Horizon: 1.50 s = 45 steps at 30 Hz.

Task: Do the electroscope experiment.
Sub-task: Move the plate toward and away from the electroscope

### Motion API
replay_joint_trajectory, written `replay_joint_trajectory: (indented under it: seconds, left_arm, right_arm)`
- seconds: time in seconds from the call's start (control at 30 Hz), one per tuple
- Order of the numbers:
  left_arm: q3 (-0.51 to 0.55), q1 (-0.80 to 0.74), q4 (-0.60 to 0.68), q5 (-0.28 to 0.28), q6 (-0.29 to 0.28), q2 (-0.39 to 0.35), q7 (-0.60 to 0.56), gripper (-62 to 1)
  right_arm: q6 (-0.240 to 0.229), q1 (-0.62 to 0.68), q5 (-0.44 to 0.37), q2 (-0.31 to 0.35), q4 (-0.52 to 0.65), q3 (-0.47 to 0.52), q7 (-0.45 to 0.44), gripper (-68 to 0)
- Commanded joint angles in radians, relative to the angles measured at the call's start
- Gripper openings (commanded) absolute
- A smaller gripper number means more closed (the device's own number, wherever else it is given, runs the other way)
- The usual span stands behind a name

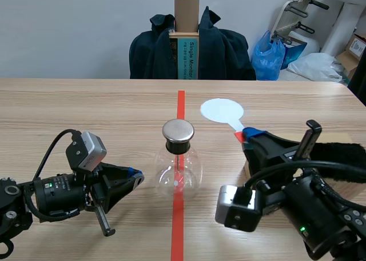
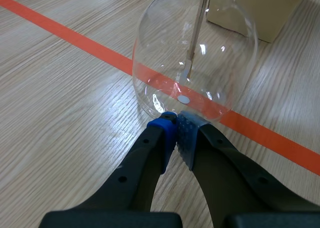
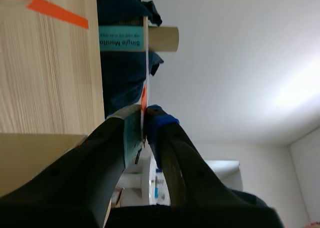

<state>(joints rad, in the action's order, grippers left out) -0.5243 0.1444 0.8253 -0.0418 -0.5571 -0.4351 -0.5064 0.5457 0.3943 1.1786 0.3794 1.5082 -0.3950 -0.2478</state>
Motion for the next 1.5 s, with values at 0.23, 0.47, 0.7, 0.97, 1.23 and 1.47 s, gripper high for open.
replay_joint_trajectory:
  seconds: [0.23,0.47,0.7,0.97,1.23,1.47]
  left_arm:
    - [0.006,0.005,0.022,-0.013,-0.002,0.002,-0.018,-58.8]
    - [0.006,0.005,0.022,-0.013,-0.002,0.002,-0.018,-58.8]
    - [0.006,0.005,0.022,-0.013,-0.002,0.002,-0.018,-58.8]
    - [0.006,0.005,0.022,-0.013,-0.002,0.002,-0.018,-58.8]
    - [0.006,0.005,0.022,-0.013,-0.002,0.002,-0.018,-58.8]
    - [0.006,0.005,0.022,-0.013,-0.002,0.002,-0.018,-58.8]
  right_arm:
    - [0.018,-0.01,-0.004,0.009,0.017,0.003,-0.193,-66.7]
    - [0.018,-0.01,-0.004,0.009,0.017,0.003,-0.274,-66.7]
    - [0.018,-0.01,-0.004,0.009,0.017,0.003,-0.291,-66.7]
    - [0.018,-0.01,-0.004,0.009,0.017,0.003,-0.25,-66.7]
    - [0.018,-0.01,-0.004,0.009,0.017,0.003,-0.09,-66.7]
    - [0.018,-0.01,-0.004,0.009,0.017,0.003,0.053,-66.7]
